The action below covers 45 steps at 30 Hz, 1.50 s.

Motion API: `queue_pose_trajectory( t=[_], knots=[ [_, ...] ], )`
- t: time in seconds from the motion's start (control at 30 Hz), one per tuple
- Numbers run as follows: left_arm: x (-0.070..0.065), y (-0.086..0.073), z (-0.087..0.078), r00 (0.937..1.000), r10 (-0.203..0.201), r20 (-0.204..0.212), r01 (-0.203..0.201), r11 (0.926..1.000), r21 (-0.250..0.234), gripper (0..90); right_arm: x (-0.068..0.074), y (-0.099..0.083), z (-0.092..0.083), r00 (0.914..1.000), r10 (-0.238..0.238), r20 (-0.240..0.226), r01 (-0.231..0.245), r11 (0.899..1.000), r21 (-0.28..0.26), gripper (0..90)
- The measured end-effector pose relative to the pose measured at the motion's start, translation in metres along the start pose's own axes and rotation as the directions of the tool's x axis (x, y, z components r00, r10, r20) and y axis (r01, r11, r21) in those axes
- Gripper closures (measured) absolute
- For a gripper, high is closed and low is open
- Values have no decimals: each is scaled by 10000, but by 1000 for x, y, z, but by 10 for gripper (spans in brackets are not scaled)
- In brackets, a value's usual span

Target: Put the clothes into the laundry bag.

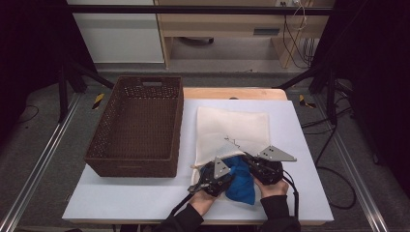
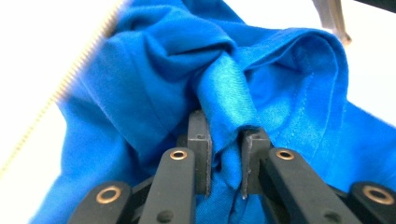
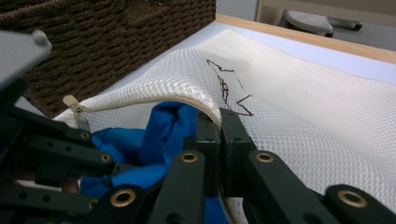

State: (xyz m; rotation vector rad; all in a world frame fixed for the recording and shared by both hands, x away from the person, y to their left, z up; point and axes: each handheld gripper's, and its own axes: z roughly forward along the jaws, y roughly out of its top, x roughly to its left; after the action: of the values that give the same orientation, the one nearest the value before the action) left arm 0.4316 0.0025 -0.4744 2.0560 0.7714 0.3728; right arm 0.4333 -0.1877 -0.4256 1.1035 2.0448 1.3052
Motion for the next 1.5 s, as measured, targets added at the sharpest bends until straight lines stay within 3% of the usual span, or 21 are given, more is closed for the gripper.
queue_pose_trajectory(
  t=[0.13,0.2,0.3,0.33,0.4,0.53,0.63,0.67,0.77,0.9,1.0,1.07,1.13,1.17,1.27,1.3,1.5],
  knots=[
    [6,13,6,9981,55,-620,-68,9997,-218,776,1,2,-1,10000,12,1,-12,10000,-77,879],
    [10,14,16,9962,43,-868,-50,10000,-77,775,2,2,-2,10000,41,-20,-41,9999,-120,879],
    [10,9,30,9917,403,-1221,-385,9991,175,762,2,2,-1,10000,-47,-43,47,10000,-73,879],
    [10,9,31,9921,456,-1172,-420,9986,332,755,2,2,-1,10000,-13,-40,13,10000,-62,879],
    [10,9,29,9941,368,-1019,-358,9993,114,722,2,1,-1,10000,47,-35,-47,10000,-46,879],
    [11,9,20,9996,82,-272,-82,10000,10,528,0,0,1,10000,40,3,-40,10000,84,879],
    [7,9,6,9999,172,-16,-172,9994,-298,413,0,0,1,10000,58,39,-58,10000,65,878],
    [4,8,-4,9994,338,78,-333,9979,-554,393,-1,0,0,9999,66,94,-67,10000,32,879],
    [-2,5,-16,9984,423,380,-395,9968,-699,369,-2,0,0,9999,96,91,-96,10000,21,878],
    [-11,1,-11,9953,785,563,-771,9967,-267,363,-2,-1,0,9999,106,96,-106,9999,47,878],
    [-10,0,7,9968,598,539,-625,9968,500,381,-1,-1,1,9999,106,99,-107,9999,72,878],
    [-9,-2,16,9978,579,327,-603,9949,809,448,-1,-1,1,9999,94,64,-95,9999,119,878],
    [-7,-3,18,9990,330,304,-353,9964,769,486,-2,-1,1,9999,113,73,-114,9999,107,878],
    [-7,-2,18,9994,334,124,-343,9964,770,573,-2,-1,1,9999,113,56,-114,9999,107,878],
    [-4,1,16,9995,304,-6,-302,9955,902,705,-2,-1,1,9999,108,60,-109,9999,119,878],
    [-3,3,16,9995,297,-108,-286,9953,923,798,-2,-1,1,10000,91,30,-91,9999,133,878],
    [-5,11,17,9984,542,-165,-533,9975,474,836,-2,0,1,9999,134,40,-135,9999,105,879]
  ],
)
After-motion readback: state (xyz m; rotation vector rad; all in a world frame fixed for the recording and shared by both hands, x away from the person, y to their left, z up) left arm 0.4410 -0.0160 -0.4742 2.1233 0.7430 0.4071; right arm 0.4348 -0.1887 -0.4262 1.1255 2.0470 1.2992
